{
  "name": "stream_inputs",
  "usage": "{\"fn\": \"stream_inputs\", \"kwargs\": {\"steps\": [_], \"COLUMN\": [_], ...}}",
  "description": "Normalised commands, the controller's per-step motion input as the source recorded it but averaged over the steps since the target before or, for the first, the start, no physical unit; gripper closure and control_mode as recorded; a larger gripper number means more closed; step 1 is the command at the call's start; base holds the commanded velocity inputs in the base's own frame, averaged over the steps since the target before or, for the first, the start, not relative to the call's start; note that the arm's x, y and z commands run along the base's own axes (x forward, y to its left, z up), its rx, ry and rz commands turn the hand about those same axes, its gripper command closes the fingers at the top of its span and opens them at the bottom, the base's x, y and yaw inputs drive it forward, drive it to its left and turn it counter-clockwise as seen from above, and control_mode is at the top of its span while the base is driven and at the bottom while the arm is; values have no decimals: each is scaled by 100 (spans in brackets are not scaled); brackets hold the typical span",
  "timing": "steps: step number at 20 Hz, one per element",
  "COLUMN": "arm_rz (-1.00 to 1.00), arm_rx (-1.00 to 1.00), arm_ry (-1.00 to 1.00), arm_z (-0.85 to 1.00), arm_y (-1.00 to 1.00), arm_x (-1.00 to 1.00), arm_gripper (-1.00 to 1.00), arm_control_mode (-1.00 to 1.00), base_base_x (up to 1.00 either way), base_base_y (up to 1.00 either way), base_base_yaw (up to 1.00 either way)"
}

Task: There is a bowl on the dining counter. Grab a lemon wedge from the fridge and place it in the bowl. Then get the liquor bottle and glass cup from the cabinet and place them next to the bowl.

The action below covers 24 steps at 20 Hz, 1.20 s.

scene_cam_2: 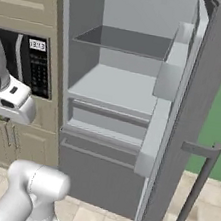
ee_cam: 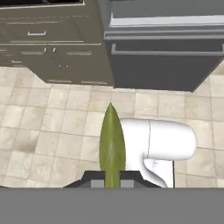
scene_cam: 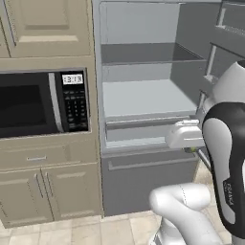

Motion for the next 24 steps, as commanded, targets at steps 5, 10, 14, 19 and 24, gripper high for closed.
{"fn": "stream_inputs", "kwargs": {"steps": [5,10,14,19,24], "arm_rz": [0,0,0,0,0], "arm_rx": [0,0,0,0,0], "arm_ry": [0,0,0,0,0], "arm_z": [0,0,0,0,0], "arm_y": [0,0,0,0,0], "arm_x": [0,0,0,0,0], "arm_gripper": [100,100,100,100,100], "arm_control_mode": [100,100,100,100,100], "base_base_x": [-91,-43,-41,-60,-90], "base_base_y": [0,0,-1,-20,-29], "base_base_yaw": [49,70,73,69,60]}}
